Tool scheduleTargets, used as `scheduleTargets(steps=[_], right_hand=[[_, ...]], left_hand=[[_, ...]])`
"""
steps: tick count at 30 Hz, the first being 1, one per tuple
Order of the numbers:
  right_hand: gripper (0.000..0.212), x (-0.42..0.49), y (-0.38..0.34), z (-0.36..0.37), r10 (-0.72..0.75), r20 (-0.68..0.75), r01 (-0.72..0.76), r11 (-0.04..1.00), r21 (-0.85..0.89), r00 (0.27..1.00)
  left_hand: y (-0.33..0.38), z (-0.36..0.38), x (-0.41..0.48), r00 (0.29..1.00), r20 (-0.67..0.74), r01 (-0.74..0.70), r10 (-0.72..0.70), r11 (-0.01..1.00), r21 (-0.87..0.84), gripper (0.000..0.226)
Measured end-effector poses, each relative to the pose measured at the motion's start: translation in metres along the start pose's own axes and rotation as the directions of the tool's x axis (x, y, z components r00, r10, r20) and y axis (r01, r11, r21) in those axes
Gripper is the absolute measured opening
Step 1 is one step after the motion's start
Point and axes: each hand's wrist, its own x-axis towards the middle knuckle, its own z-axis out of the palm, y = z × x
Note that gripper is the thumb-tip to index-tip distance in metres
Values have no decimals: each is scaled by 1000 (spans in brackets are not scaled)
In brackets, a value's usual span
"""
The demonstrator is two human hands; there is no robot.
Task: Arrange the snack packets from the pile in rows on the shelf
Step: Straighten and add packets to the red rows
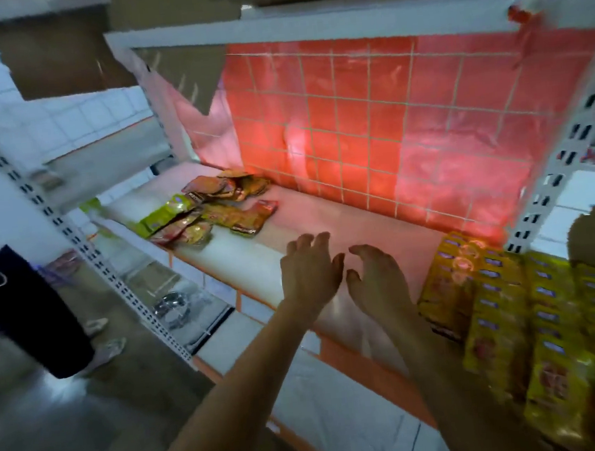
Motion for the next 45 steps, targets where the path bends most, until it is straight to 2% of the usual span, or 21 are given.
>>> scheduleTargets(steps=[7,10,12,16,19,22,23,24,26,27,30,32,33,38,40,43,45], right_hand=[[47,74,-61,81,23,70,-23,1000,-9,997],[48,102,-86,107,12,83,-10,1000,-21,996],[48,119,-99,123,-27,82,28,999,-21,996],[53,146,-110,147,-115,130,126,989,-75,985],[52,160,-106,162,-138,221,173,973,-150,965],[42,163,-100,170,-137,215,185,958,-221,967],[38,161,-100,169,-132,171,170,958,-231,976],[33,159,-100,168,-122,113,146,960,-238,986],[29,154,-98,164,-100,2,97,956,-278,995],[28,153,-95,161,-84,-32,70,950,-306,996],[24,155,-89,152,5,-59,-26,929,-369,998],[27,159,-86,146,87,-68,-107,915,-390,994],[27,160,-84,145,121,-77,-142,910,-390,990],[41,157,-78,135,238,-29,-234,910,-341,971],[46,155,-75,129,289,-14,-278,904,-325,957],[48,147,-71,119,359,-6,-354,917,-187,933],[48,138,-69,110,382,-8,-381,921,-75,924]], left_hand=[[-113,-6,57,984,48,173,-174,985,27,38],[-150,-7,78,987,26,155,-156,987,51,23],[-167,-8,92,994,28,102,-104,993,61,21],[-184,-4,111,995,80,46,-55,993,109,32],[-200,15,120,989,136,-79,53,978,194,41],[-212,37,123,975,213,-114,69,972,208,65],[-212,39,123,977,204,-106,67,976,189,64],[-208,35,122,982,183,-68,42,988,138,52],[-196,21,118,991,134,-31,22,997,72,11],[-189,18,115,996,82,-45,44,999,3,7],[-185,19,111,999,2,-35,35,996,-79,18],[-185,20,117,1000,19,18,-16,990,-138,15],[-187,22,120,999,10,51,-50,990,-131,14],[-185,32,127,979,-40,198,-199,980,-15,51],[-182,33,130,962,25,272,-272,962,-5,56],[-170,25,130,948,87,316,-306,936,-155,61],[-157,21,123,963,121,268,-243,921,-282,57]])
